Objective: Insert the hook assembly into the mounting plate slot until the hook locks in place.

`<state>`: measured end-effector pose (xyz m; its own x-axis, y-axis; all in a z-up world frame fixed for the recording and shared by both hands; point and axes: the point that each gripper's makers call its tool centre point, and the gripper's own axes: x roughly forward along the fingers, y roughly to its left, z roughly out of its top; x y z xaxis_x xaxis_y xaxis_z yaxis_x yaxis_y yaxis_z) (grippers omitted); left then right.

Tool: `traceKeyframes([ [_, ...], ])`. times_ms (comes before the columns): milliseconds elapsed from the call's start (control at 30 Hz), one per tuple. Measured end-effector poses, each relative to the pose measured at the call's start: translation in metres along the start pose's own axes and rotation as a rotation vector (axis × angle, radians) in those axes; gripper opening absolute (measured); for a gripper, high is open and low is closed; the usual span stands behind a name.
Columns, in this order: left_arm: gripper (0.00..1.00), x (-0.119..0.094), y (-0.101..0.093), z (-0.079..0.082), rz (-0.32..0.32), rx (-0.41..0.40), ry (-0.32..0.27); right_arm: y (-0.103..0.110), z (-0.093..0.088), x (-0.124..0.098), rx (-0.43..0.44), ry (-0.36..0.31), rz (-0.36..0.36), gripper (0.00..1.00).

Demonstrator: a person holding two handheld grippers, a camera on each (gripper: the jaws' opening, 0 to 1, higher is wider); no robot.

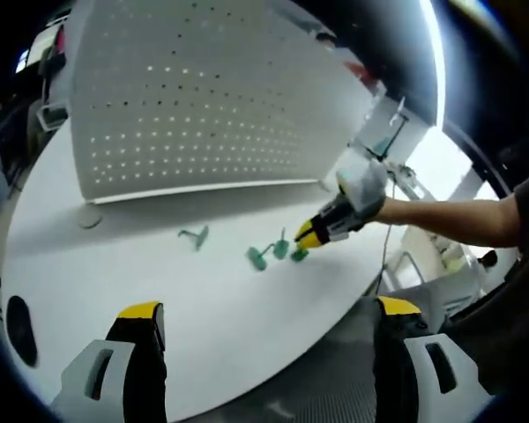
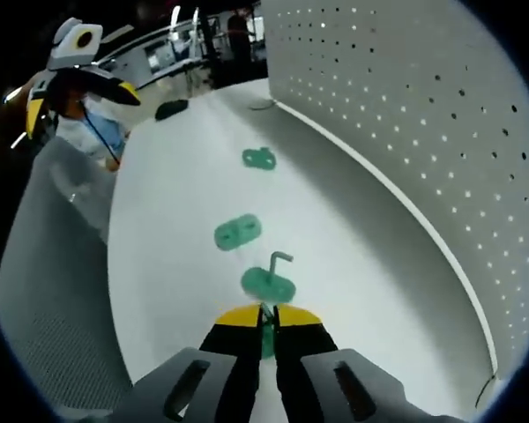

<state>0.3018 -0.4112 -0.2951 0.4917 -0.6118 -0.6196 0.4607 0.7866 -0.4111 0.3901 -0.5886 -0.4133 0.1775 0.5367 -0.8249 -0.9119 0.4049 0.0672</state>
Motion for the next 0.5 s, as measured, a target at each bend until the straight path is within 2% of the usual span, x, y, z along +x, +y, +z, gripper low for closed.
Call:
traceKeyframes([
  [133, 1.0, -0.0007, 0.0, 0.0005, -0.001, 0.001, -0.002, 0.0037, 0.0014, -0.0019, 0.004, 0.007, 0.0, 0.01],
  [200, 1.0, -0.0006, -0.0005, 0.0008, -0.003, 0.003, -0.005, 0.0054, 0.0006, -0.0026, 0.072, 0.013, 0.0, 0.0],
  [333, 1.0, -0.001, -0.0025, 0.0025, -0.008, 0.007, -0.011, 0.0036, -0.0004, -0.0032, 0.074, 0.017, -0.026, 0.0],
  [500, 1.0, -0.0025, -0.0033, 0.0055, -0.011, 0.016, -0.019, -0.0009, -0.0013, -0.007, 0.167, 0.01, -0.064, 0.0],
])
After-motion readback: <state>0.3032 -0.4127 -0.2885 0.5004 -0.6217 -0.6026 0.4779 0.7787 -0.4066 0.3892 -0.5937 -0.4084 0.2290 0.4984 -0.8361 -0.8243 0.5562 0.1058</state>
